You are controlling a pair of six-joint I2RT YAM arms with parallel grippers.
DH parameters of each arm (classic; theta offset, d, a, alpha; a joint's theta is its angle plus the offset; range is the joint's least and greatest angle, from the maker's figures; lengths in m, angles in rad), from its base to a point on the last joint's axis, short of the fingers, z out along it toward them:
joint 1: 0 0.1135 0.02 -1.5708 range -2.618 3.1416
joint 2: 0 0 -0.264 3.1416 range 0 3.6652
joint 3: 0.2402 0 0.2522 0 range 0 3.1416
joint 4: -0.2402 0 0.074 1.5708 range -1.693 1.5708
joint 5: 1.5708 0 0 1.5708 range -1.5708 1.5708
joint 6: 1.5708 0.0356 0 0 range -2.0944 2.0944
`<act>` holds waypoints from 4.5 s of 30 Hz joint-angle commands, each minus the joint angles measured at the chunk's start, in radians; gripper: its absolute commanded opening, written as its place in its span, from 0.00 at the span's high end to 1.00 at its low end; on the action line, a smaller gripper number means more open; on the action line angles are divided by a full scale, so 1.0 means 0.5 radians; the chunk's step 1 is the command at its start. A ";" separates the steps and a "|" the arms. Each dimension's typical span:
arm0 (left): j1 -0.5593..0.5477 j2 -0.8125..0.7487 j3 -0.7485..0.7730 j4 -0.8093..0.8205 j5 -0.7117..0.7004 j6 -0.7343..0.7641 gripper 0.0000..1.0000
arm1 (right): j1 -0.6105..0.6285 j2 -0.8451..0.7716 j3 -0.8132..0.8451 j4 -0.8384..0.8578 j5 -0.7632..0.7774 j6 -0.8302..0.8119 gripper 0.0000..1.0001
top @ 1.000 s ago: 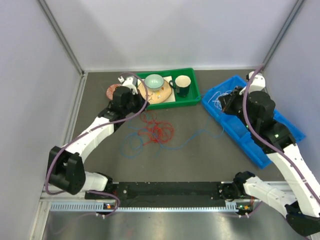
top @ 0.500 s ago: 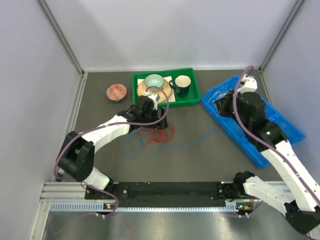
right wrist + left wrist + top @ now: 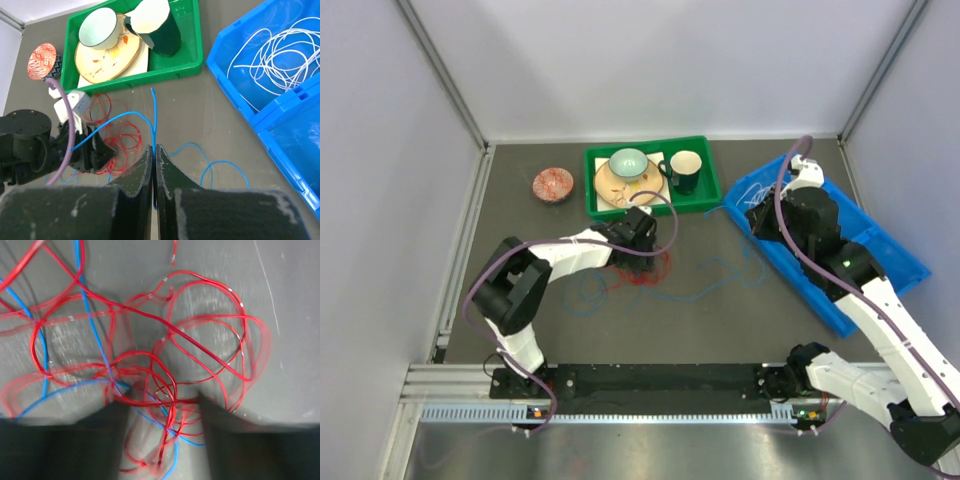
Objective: Untangle the cables
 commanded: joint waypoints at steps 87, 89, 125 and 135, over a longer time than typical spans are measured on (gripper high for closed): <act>0.610 -1.014 -0.232 0.156 0.173 -0.481 1.00 | 0.831 1.119 -0.405 0.293 0.446 0.069 1.00; 0.626 -1.020 -0.235 0.137 0.160 -0.472 1.00 | 0.825 1.005 -0.362 0.195 0.548 0.053 1.00; 0.850 -0.913 -0.358 0.150 0.479 -0.282 0.18 | 0.190 0.498 1.874 -0.354 0.580 -0.671 1.00; 0.574 -1.208 -0.244 0.318 0.964 0.332 0.07 | 0.187 0.637 2.013 -0.354 0.592 -0.698 1.00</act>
